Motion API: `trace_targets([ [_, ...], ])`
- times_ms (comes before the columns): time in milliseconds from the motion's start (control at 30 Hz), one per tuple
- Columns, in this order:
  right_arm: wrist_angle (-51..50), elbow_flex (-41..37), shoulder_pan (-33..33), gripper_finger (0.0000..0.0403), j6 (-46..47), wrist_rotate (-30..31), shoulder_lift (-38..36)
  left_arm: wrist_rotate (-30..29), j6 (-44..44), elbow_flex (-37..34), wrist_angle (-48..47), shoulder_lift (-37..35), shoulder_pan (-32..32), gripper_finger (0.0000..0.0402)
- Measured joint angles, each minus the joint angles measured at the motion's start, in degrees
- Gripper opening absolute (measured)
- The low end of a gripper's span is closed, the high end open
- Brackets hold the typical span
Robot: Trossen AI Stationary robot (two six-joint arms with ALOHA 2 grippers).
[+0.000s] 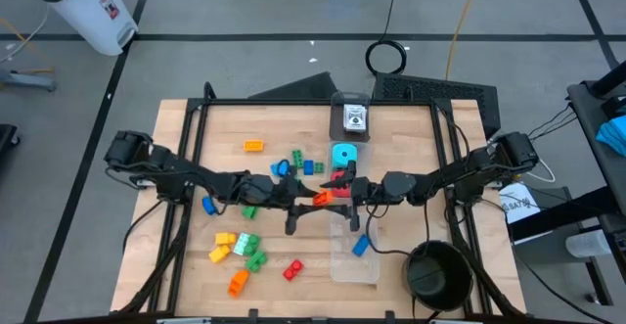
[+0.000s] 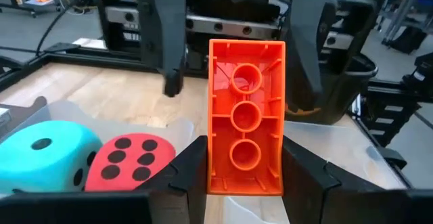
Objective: Pick & Place Toys
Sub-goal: Put the orange 3 stud game piece into the bottom transparent bin
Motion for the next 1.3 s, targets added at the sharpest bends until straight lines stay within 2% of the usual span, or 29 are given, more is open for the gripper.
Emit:
trace_targets([
  [133, -0.37, 0.0, 0.0, 0.0225, 0.0, -0.09, 0.0, 1.33, 1.98, 2.64, -0.07, 2.88, 0.0, 0.0139],
  [400, -1.19, 0.0, 0.02, 0.0189, 0.04, -0.18, -0.04, 2.32, 2.39, 4.75, -1.83, 2.93, 0.07, 0.0139],
  [567, -1.23, 0.0, 0.02, 0.0155, 0.06, -0.23, -0.04, 2.09, 2.38, 4.75, -2.52, 2.76, 0.07, 0.0139],
  [700, -2.08, 0.0, 0.02, 0.0112, 1.8, -0.16, -0.43, 0.97, 2.11, 4.75, -2.99, 2.76, 0.07, 0.0139],
  [867, -8.54, 0.16, -0.04, 0.0111, 2.09, -0.25, -4.18, 0.62, 0.85, 4.98, -2.62, 2.76, 0.07, 0.014],
  [967, -14.78, 0.11, 0.07, 0.0111, 1.94, -1.16, -8.55, 0.59, -1.72, 5.01, -3.12, 2.61, 0.07, 0.0193],
  [1133, -28.82, -0.03, 0.16, 0.0111, 7.84, -12.76, -15.14, 1.06, -1.57, 4.66, -9.75, 1.55, -0.06, 0.0314],
  [1200, -34.56, 0.04, 1.2, 0.0111, 9.96, -14.95, -16.11, -0.15, -1.28, 4.88, -9.67, 0.71, 0.24, 0.035],
  [1300, -39.66, -0.07, 3.37, 0.0111, 10.47, -15.14, -14.46, -0.44, -1.25, 4.86, -10.0, 0.42, 0.62, 0.0388],
])
